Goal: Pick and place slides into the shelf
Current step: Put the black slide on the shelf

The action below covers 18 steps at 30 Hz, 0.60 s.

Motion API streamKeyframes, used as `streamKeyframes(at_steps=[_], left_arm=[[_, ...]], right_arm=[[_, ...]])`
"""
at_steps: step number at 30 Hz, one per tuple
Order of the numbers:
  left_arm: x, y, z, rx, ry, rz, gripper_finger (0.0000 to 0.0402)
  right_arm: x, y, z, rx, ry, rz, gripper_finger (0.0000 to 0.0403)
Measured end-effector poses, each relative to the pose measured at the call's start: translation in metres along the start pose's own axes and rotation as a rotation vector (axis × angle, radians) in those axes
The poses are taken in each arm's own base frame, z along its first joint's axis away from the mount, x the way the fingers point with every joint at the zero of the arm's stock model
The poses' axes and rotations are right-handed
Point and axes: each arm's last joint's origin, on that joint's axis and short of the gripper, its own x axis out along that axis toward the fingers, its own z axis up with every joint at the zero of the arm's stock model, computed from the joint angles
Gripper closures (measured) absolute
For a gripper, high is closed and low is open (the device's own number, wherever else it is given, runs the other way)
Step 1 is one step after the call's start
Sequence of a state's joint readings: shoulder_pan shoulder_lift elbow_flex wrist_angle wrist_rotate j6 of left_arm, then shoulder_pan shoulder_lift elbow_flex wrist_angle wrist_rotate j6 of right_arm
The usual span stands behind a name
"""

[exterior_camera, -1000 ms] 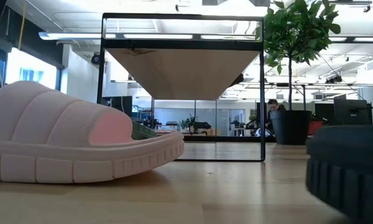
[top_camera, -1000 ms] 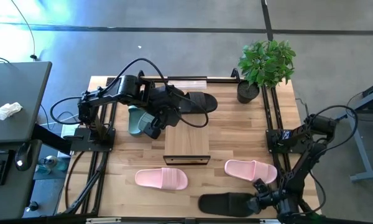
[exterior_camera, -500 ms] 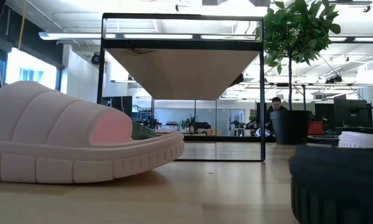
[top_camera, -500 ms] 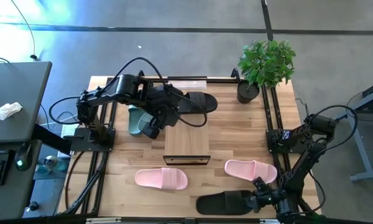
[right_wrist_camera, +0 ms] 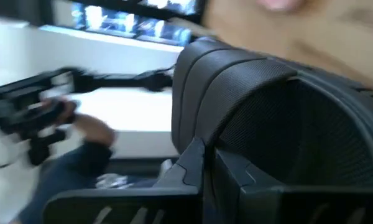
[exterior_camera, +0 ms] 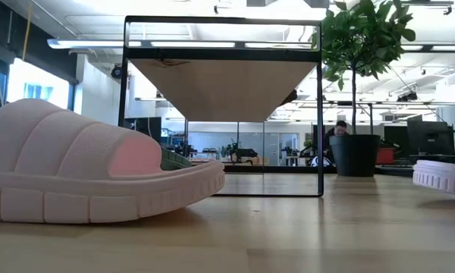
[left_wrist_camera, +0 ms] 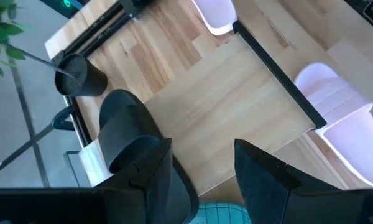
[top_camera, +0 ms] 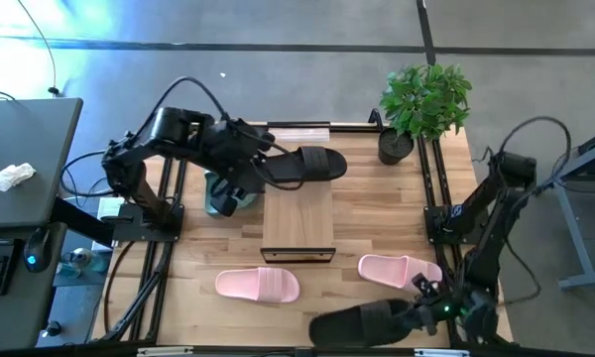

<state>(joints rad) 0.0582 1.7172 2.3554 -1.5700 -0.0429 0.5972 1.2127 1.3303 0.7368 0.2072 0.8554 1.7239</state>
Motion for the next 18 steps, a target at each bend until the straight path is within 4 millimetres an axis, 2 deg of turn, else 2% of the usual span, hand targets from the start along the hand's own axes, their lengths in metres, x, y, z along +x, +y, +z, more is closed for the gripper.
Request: streamKeyframes(at_steps=[4,9,13,18], left_arm=[[-0.008,-0.001,-0.002,-0.001,-0.014,0.016,0.0245],[-0.017,-0.002,-0.006,-0.003,-0.014,0.055,0.0245],[-0.019,-0.002,-0.007,0.003,-0.001,0.077,0.0245],[-0.019,-0.002,-0.007,0.022,0.003,0.078,0.0245]], right_arm=[[-0.002,0.028,0.027,-0.060,0.007,0.106,0.0403],[-0.003,0.052,0.083,-0.218,-0.162,0.152,0.0403],[-0.005,0.063,0.132,-0.331,-0.306,0.153,0.0403],[-0.009,0.059,0.187,-0.355,-0.268,0.123,0.0403]])
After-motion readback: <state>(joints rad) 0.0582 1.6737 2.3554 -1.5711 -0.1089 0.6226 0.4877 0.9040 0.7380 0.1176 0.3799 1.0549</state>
